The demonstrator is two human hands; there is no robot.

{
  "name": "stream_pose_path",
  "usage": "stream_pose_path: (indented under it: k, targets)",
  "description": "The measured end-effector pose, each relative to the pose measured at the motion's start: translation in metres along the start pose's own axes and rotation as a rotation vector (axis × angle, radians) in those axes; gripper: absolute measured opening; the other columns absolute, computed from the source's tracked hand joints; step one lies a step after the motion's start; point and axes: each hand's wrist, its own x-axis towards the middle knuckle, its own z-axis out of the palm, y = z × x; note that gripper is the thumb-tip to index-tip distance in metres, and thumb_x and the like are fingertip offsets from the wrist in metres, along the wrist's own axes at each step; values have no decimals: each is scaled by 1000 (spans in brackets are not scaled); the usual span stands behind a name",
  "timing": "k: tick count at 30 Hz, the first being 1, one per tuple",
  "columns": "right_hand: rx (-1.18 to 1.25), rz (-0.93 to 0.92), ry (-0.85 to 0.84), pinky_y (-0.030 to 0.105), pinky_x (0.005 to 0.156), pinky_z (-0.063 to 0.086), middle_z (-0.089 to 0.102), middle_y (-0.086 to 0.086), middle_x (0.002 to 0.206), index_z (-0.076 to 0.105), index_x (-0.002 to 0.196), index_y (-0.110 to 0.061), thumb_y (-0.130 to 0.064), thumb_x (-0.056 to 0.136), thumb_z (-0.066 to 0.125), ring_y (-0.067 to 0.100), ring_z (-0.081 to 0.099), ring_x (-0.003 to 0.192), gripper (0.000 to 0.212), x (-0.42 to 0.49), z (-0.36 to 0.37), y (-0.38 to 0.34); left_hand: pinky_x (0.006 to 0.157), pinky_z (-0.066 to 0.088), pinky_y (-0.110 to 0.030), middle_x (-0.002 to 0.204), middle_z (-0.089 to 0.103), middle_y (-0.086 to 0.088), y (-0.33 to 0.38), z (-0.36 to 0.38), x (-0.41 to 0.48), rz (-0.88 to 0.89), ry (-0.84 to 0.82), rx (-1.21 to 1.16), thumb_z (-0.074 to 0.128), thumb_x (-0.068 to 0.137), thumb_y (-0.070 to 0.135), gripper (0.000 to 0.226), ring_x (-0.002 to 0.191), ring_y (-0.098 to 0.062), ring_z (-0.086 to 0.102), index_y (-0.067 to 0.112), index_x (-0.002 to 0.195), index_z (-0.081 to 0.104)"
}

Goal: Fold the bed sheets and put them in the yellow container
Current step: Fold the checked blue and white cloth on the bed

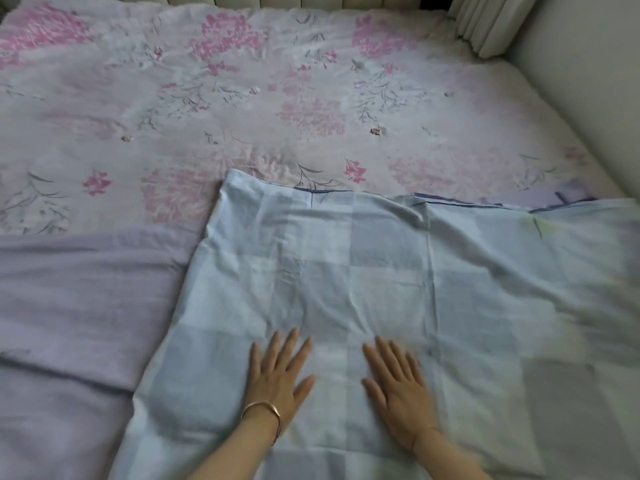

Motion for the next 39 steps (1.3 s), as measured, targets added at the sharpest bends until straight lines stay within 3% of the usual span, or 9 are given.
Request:
stream_pose_path:
  k: [2, 4, 6, 10, 15, 21, 24, 27, 39]
  targets:
    - [-33, 238, 84, 35, 113, 9, 27, -2, 154, 24, 148, -32, -61, 93, 7, 19, 19, 142, 64, -18, -4, 28, 111, 3, -49, 157, 6, 10, -22, 2, -18, -85, 58, -2, -1, 93, 59, 60, 131, -24, 31, 38, 148, 0]
    - [-23, 429, 11, 38, 117, 4, 4, -1, 160, 7, 150, -31, -57, 96, 14, 22, 4, 147, 61, -42, -17, 44, 107, 9, -49, 149, 33, 2, -35, -5, -44, -207, -17, -22, -2, 92, 61, 61, 126, -26, 39, 38, 148, 5]
    - [31, 393, 3, 40, 118, 8, 4, 3, 160, 9, 151, -26, -52, 98, 22, 24, 6, 147, 61, -60, -24, 37, 105, 15, -49, 143, 45, -3, -40, -21, -66, -296, -99, -46, -7, 88, 66, 76, 126, -32, 44, 30, 147, 26]
    - [299, 138, 41, 36, 110, 28, 25, 6, 154, 35, 144, -18, -62, 84, 25, 27, 34, 138, 75, -113, -19, -25, 116, 8, -41, 158, 1, 0, -27, -43, -132, -384, -171, -219, -15, 52, 91, 119, 146, -23, 4, 25, 149, -1]
    - [403, 7, -153, 24, 113, 18, 3, -6, 158, 14, 149, -30, -85, 70, 29, 14, 19, 143, 97, -183, -3, -100, 117, 9, -36, 157, -14, 2, -10, -68, -204, -379, -398, -187, -4, 33, 97, 132, 146, -20, -2, 28, 146, -19]
    - [416, 155, -153, 27, 116, 16, 0, -8, 159, 6, 149, -33, -78, 76, 36, 12, 10, 145, 91, -248, 1, -146, 115, 19, -32, 157, 15, -2, -6, -87, -250, -286, -399, -298, 43, 89, 59, 80, 142, -20, 19, 23, 150, 5]
    - [476, 286, -89, 28, 116, 16, 7, -4, 159, 12, 150, -26, -97, 55, 14, 13, 11, 146, 118, -281, 0, -162, 113, 27, -34, 154, 24, -4, -8, -102, -277, -282, -441, -498, 52, 88, 54, 79, 139, -22, 28, 21, 149, 14]
    - [501, 361, -35, 29, 116, 17, 10, 1, 159, 16, 149, -20, -65, 81, 52, 16, 13, 146, 89, -323, 2, -195, 111, 29, -34, 151, 30, -5, -21, -119, -317, -213, -448, -545, 56, 86, 53, 80, 137, -23, 32, 20, 148, 19]
    - [777, 644, 114, 36, 111, 31, 32, -3, 150, 29, 146, -21, -58, 78, 63, 16, 32, 137, 84, -417, 27, -241, 108, 30, -30, 148, 35, -9, -23, -138, -380, -129, -471, -443, 59, 86, 49, 75, 134, -25, 36, 14, 144, 29]
